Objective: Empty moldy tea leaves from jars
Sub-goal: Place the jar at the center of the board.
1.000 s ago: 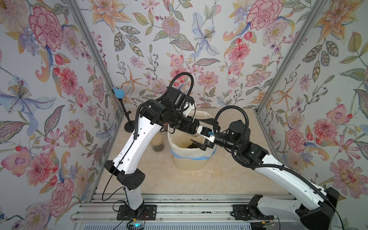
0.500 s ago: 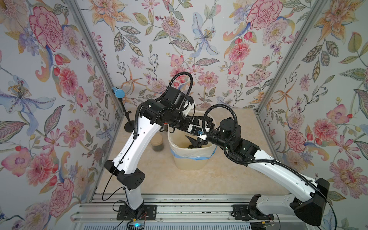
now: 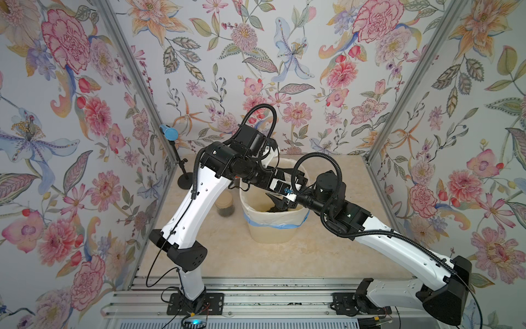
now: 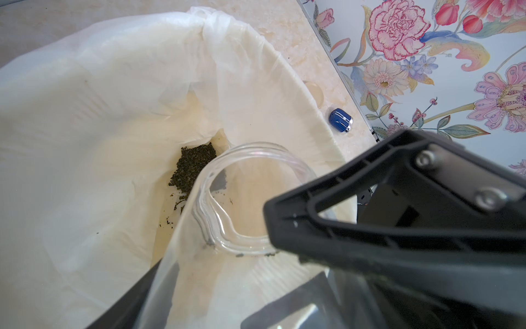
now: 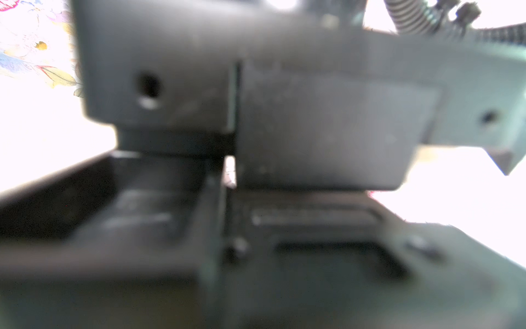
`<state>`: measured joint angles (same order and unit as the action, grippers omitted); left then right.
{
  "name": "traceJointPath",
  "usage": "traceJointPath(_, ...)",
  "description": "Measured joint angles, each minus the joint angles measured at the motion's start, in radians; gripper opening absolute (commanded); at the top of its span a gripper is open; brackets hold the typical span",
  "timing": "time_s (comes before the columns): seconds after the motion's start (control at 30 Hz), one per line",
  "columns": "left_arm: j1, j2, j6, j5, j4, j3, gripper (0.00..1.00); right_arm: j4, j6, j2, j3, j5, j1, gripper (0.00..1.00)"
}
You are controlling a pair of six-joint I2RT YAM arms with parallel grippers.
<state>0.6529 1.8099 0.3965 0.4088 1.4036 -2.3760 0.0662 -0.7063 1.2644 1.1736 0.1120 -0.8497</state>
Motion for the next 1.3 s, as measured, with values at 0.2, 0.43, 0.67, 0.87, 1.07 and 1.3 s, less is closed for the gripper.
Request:
traceJointPath(0.2, 0.0, 0.0, 0.0, 0.003, -0.001, 0.0, 0.83, 0.019, 0.012, -0.004, -0.013, 0.012, 0.008, 0.48)
traceJointPath(0.43, -0.005, -0.003, -0.003, -0.001, -0.021, -0.003, 1.0, 0.02, 0.031, -0.01, -0.026, 0.034, 0.018, 0.48)
traceJointPath(0.67, -0.032, -0.013, -0.003, 0.003, -0.042, -0.014, 0.99, 0.018, 0.037, -0.01, -0.037, 0.058, 0.027, 0.48)
traceJointPath(0.87, -0.078, -0.052, -0.004, 0.021, -0.051, -0.013, 0.99, 0.006, 0.071, -0.008, -0.054, 0.073, 0.079, 0.48)
traceJointPath(1.07, -0.127, -0.136, -0.01, 0.029, -0.054, -0.013, 1.0, -0.002, 0.137, 0.009, -0.06, 0.102, 0.143, 0.47)
traceJointPath(1.3, -0.14, -0.254, -0.019, -0.087, -0.099, 0.063, 1.0, 0.074, 0.366, 0.088, -0.006, 0.161, 0.181, 0.47)
